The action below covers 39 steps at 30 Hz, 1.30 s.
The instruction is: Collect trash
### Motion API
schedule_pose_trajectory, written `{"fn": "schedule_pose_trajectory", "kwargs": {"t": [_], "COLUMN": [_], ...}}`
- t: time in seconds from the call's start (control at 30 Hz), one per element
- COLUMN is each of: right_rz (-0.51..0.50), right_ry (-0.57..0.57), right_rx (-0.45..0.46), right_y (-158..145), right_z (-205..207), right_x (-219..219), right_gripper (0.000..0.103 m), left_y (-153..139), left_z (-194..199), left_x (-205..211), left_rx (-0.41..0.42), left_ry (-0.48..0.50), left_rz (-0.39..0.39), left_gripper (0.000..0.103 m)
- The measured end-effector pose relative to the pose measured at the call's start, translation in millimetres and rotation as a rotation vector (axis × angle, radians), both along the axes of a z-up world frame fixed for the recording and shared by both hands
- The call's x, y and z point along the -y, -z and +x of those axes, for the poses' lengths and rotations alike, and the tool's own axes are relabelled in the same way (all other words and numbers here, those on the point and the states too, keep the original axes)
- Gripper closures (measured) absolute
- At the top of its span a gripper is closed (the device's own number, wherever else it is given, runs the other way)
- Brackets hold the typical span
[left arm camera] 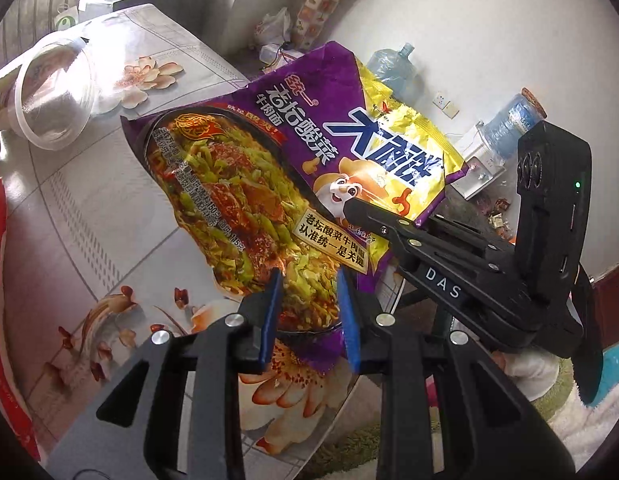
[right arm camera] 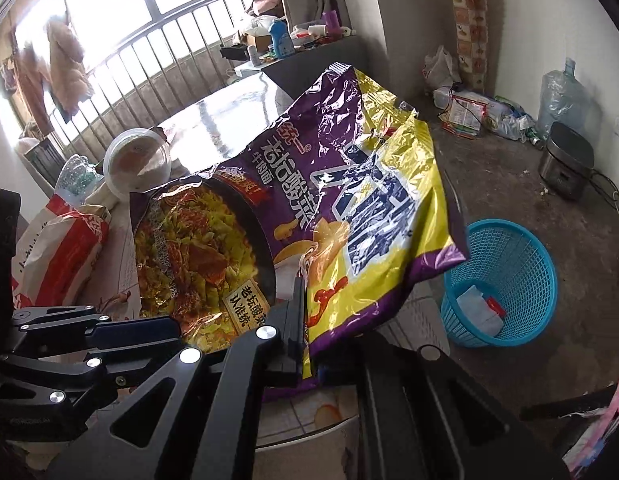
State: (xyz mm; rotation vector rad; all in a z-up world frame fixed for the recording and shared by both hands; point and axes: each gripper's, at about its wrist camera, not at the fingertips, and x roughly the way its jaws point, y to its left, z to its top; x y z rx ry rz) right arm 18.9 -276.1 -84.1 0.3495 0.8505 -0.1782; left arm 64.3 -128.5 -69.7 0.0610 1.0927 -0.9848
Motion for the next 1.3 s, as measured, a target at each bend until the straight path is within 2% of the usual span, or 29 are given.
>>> {"fn": "schedule_pose_trajectory", "kwargs": {"t": [0.23, 0.37, 0.57, 1.0, 1.23, 1.3], "right_rz": [-0.056, -0.076, -0.089, -0.116, -0.120, -0.119], "right_ry": [-0.015, -0.032, -0.061, -0.076, -0.078, -0.078], "right_rx": [-0.004, -0.006, -0.005, -0.011, -0.009, -0.012], "right_y": [0, -1, -2, -2, -2, -2], "right_z": [3, 5, 9, 11, 11, 11], "right_x": [-12, -18, -27, -35, -37, -36], "right_gripper": [0.098, 0.098, 0.098, 0.098, 0.098, 0.098], "left_y": [-28, -41, -46, -35, -28, -24], "left_z": [-12, -19, -39, -57, -45, -40], "left_x": [-42, -71, -108, -177, -210, -216], "left_rx": [0.062, 0.085, 0.100, 0.140, 0.138, 0.126], "left_ry": [-0.023, -0.050, -0.111, -0.328, -0.508, -0.552], "left_rz": [-0.034, -0.042, -0.030, 0.084, 0.025, -0.001], "left_gripper": [0.077, 0.072, 0.070, 0.070, 0.069, 0.065]}}
